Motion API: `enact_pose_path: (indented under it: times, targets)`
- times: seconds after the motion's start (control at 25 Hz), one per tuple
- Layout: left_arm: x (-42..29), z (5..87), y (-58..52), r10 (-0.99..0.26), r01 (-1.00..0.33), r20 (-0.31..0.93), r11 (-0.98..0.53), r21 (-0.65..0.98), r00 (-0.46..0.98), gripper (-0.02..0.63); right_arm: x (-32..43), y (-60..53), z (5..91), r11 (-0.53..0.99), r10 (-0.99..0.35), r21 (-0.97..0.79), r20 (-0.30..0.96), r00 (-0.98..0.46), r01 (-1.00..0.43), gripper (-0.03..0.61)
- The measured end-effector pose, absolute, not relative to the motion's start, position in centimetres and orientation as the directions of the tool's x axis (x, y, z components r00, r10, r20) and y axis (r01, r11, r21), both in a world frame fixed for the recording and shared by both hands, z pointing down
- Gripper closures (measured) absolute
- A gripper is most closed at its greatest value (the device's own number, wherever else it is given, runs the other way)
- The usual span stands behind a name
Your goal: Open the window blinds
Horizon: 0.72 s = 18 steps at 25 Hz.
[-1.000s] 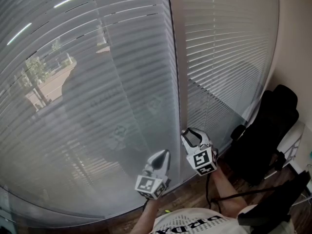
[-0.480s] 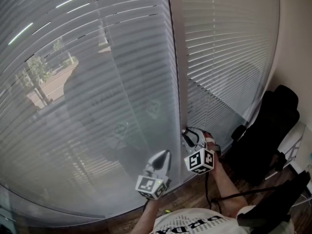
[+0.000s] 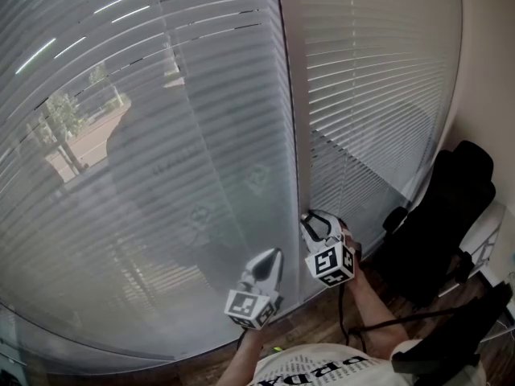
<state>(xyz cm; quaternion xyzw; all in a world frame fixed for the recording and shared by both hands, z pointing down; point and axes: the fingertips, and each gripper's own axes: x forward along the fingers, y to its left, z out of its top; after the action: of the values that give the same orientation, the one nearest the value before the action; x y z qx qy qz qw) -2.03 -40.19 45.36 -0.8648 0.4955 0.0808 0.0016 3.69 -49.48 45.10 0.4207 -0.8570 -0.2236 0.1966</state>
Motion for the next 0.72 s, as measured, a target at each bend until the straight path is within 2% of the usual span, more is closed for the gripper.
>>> enact_pose_path:
  times: [0.72]
  targets:
    - [-2.02, 45.79, -39.82, -0.854, -0.853, -0.138, -0.515, 0.087, 0.502, 0.62, 4.19, -49.75, 45.05, 0.607, -0.794, 0.188, 0.121, -0.595, -0.772, 0.446]
